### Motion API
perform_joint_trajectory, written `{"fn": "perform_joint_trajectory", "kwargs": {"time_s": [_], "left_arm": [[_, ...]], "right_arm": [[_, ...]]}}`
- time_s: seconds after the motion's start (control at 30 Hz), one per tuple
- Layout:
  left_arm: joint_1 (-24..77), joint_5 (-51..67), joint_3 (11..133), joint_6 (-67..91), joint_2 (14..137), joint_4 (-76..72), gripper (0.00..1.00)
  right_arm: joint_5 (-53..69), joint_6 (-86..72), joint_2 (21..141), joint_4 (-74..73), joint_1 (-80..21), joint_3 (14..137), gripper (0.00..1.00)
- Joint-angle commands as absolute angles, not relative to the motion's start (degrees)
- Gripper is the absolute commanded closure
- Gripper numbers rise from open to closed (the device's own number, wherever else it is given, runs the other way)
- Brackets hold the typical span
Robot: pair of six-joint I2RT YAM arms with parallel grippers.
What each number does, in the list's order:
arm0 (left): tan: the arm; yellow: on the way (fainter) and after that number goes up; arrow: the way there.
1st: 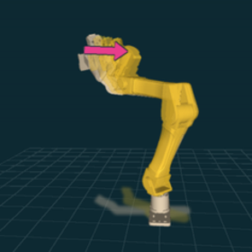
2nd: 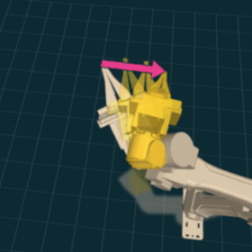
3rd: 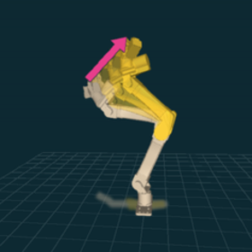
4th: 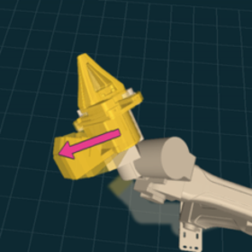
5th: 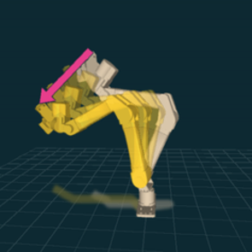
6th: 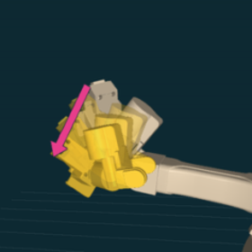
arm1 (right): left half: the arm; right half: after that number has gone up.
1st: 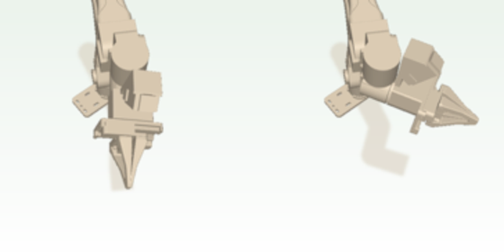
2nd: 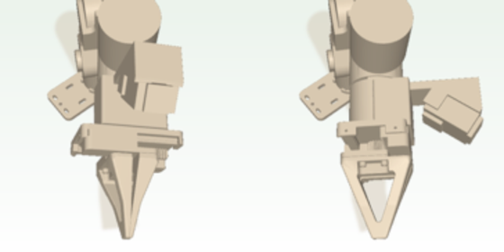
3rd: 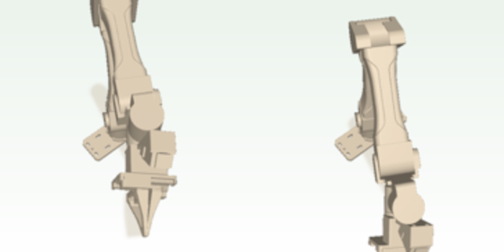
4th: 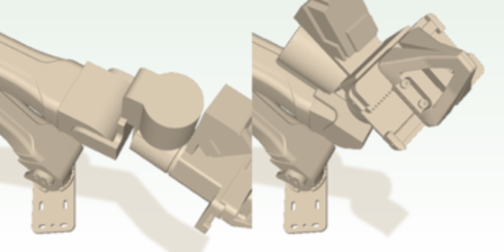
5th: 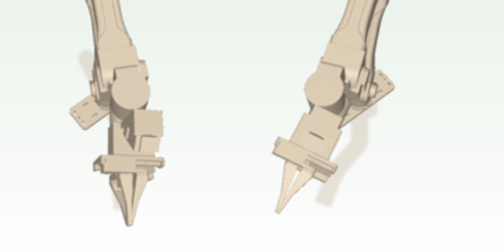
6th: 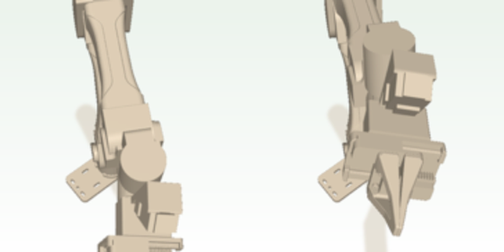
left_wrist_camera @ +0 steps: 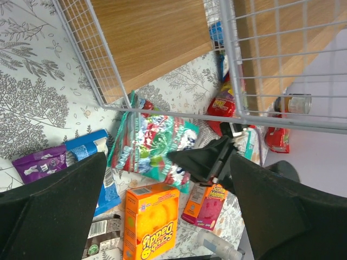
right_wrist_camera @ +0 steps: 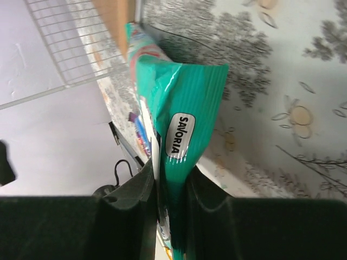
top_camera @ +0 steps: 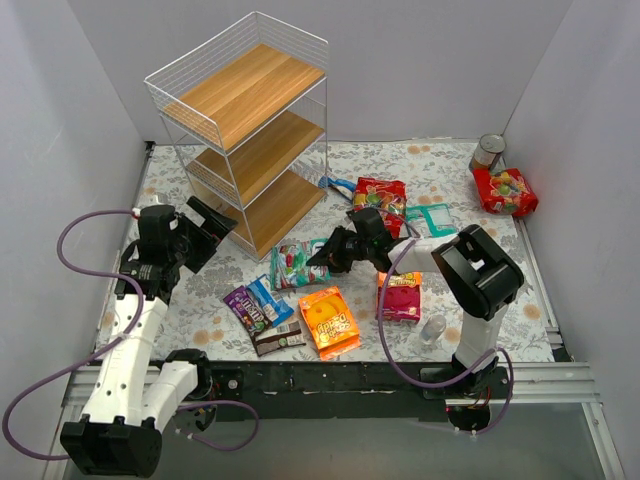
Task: Place and organize the candy bags onto the shelf
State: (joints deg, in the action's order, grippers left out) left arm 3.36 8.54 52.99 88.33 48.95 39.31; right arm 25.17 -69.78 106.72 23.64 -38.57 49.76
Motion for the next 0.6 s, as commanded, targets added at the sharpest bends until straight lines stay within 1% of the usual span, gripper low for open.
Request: {"fn": "perform_joint_trajectory", "kwargs": {"time_s": [0.0,0.13,0.17,0.3,0.43,0.57], "left_arm": [[4.4,7.8,50.1,88.7,48.7,40.1,0.02],[4.5,7.4,45.5,90.6,47.8,39.6,0.02],[4.5,7.2,43.9,91.2,47.7,39.2,0.02],[4.5,6.9,40.5,92.2,48.6,37.9,0.02],[4.5,6.3,38.5,92.3,49.8,36.0,0.02],[4.5,5.0,37.1,92.2,50.2,34.5,0.02]], "right_arm": [[29.7,-66.7,101.5,22.6,-35.5,54.5,0.99],[27.9,-57.5,96.1,12.0,-34.9,60.8,0.99],[27.3,-56.3,95.1,8.0,-34.9,61.6,0.99],[23.2,-51.2,89.7,0.2,-34.5,64.1,0.99],[18.7,-46.9,82.8,-7.7,-33.6,67.7,0.99],[10.8,-43.8,77.5,-14.7,-32.8,72.7,0.99]]}}
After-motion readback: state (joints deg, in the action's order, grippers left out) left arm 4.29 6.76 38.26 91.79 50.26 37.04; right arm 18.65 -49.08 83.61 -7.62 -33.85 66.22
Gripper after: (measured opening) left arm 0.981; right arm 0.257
